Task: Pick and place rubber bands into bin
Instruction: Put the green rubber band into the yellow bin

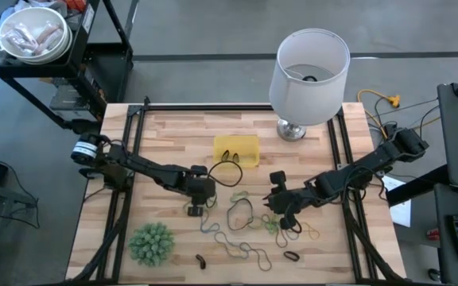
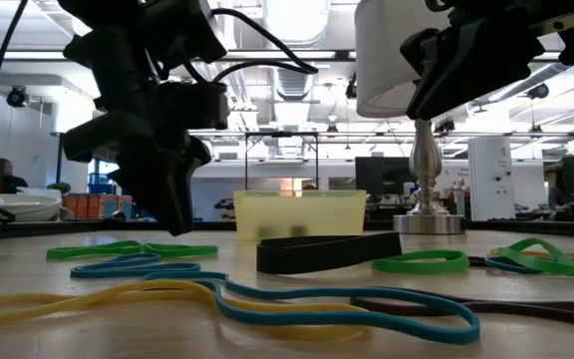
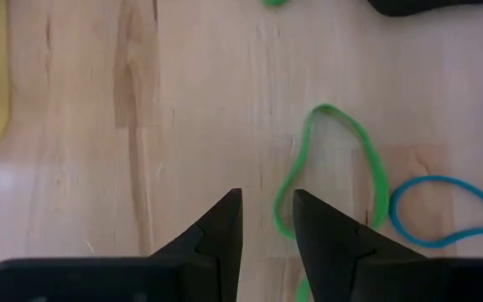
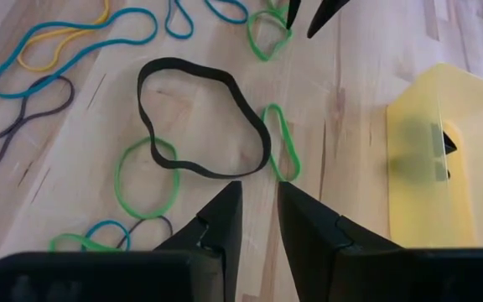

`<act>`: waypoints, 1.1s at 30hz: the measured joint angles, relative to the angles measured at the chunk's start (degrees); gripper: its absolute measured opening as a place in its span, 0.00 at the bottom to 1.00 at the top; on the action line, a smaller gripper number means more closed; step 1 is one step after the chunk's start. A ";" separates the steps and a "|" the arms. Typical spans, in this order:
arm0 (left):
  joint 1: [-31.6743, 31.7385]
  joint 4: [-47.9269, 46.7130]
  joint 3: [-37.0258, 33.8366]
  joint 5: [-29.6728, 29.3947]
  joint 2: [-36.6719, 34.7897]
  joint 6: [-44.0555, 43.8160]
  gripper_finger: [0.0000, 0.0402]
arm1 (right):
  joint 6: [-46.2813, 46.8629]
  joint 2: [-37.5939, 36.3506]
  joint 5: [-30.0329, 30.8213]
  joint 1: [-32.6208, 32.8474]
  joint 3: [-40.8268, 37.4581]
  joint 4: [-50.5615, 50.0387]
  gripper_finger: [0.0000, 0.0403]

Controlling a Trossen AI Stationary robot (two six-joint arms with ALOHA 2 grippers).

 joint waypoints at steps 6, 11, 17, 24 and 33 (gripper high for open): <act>-0.02 2.45 -1.16 0.72 0.01 -0.58 0.23 | 0.01 0.02 0.00 0.00 0.00 0.00 0.19; -0.02 3.12 -1.68 0.95 1.14 -0.58 0.23 | 0.00 0.04 -0.02 -0.02 0.00 0.00 0.18; 0.13 5.01 -1.46 2.53 3.68 -0.53 0.23 | 0.02 0.06 -0.02 -0.02 0.00 -0.04 0.17; 0.49 4.74 -1.04 3.24 5.60 -0.39 0.23 | 0.66 0.09 -0.02 -0.01 0.00 -0.35 0.17; 0.52 4.18 -1.04 3.56 5.58 0.13 0.08 | 0.66 0.09 -0.02 -0.02 0.00 -0.96 0.17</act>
